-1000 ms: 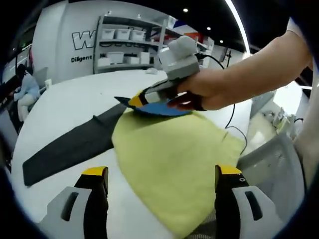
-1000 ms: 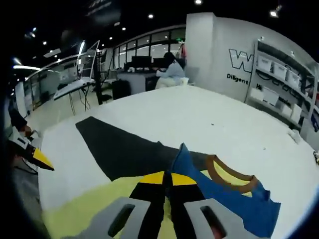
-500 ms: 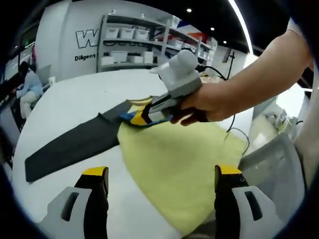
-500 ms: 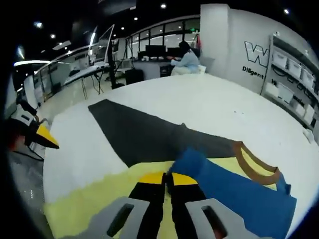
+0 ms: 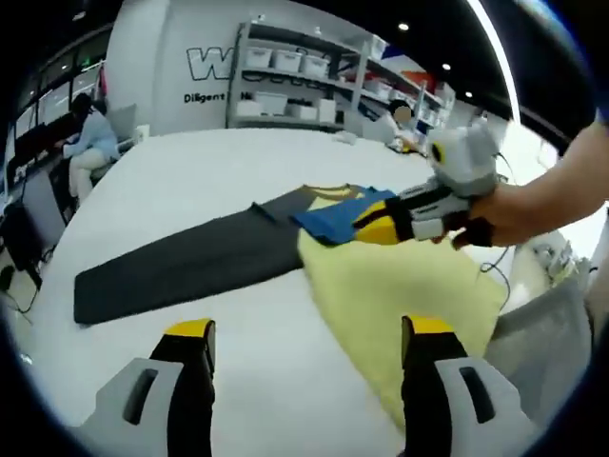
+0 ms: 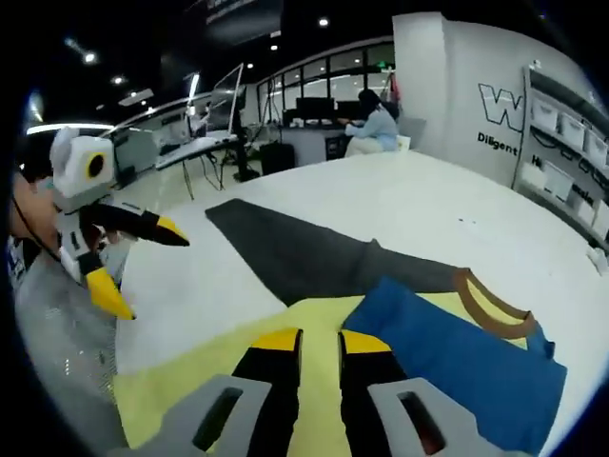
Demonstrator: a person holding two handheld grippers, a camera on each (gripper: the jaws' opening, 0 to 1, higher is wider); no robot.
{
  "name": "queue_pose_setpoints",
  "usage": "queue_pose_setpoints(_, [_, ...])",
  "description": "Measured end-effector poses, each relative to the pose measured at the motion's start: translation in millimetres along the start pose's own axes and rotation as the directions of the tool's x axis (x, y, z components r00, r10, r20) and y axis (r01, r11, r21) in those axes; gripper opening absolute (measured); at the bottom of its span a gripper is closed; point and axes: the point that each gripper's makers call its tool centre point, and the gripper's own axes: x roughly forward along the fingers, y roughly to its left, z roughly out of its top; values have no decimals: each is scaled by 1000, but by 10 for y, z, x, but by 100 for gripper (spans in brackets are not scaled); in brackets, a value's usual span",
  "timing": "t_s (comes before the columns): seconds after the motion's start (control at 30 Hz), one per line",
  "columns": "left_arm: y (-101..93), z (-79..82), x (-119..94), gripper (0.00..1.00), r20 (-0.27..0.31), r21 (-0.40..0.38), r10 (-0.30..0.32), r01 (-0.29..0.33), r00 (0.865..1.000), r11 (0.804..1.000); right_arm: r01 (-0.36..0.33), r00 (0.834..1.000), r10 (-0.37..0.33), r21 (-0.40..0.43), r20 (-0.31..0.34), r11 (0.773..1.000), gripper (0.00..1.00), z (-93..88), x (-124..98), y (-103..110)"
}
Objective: Fold the garment on the visible template until the final outline fits inside the template.
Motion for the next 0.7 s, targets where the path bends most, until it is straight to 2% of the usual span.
queue_pose_setpoints(0.03, [192, -2, -16, 77, 0, -41, 38, -38, 999, 998, -1, 1000, 0, 5, 5, 1000, 9, 2, -57, 11])
queue_pose_setpoints(0.07, [250, 2, -22, 75, 2, -56, 49, -49, 999, 997, 5, 1000, -5, 4, 10, 1000, 9, 3, -91, 5])
queue_pose_setpoints(0.13, [551, 20, -64, 72, 14, -118, 108, -105, 994, 987, 15, 1000, -15, 11, 18, 1000, 10, 2, -171, -12])
queue_pose_setpoints(0.2, [841, 1, -93, 68, 12, -173, 159, -154, 987, 973, 26, 999, -26, 13, 23, 1000, 11, -2, -242, -27])
queue_pose_setpoints(0.33, [1243, 28, -147, 65, 31, -271, 231, -215, 972, 938, 40, 999, -40, 15, 32, 999, 12, 3, -357, -42])
queue_pose_setpoints(0.43, [1440, 14, -163, 60, 30, -316, 264, -242, 964, 918, 55, 998, -56, 20, 40, 998, 12, 21, -447, -58])
queue_pose_setpoints(0.5, [1598, 1, -187, 57, 27, -354, 309, -280, 951, 892, 65, 997, -66, 17, 45, 998, 12, 41, -514, -65])
queue_pose_setpoints(0.53, [1663, -17, -209, 54, 18, -381, 333, -301, 943, 874, 68, 997, -69, 18, 46, 998, 12, 44, -540, -71])
queue_pose_setpoints(0.57, [1760, -55, -234, 50, 2, -425, 362, -327, 932, 844, 74, 996, -75, 20, 49, 997, 12, 49, -582, -81])
queue_pose_setpoints(0.7, [1832, -87, -189, 46, 1, -475, 361, -317, 932, 821, 89, 995, -90, 19, 51, 996, 13, 45, -696, -96])
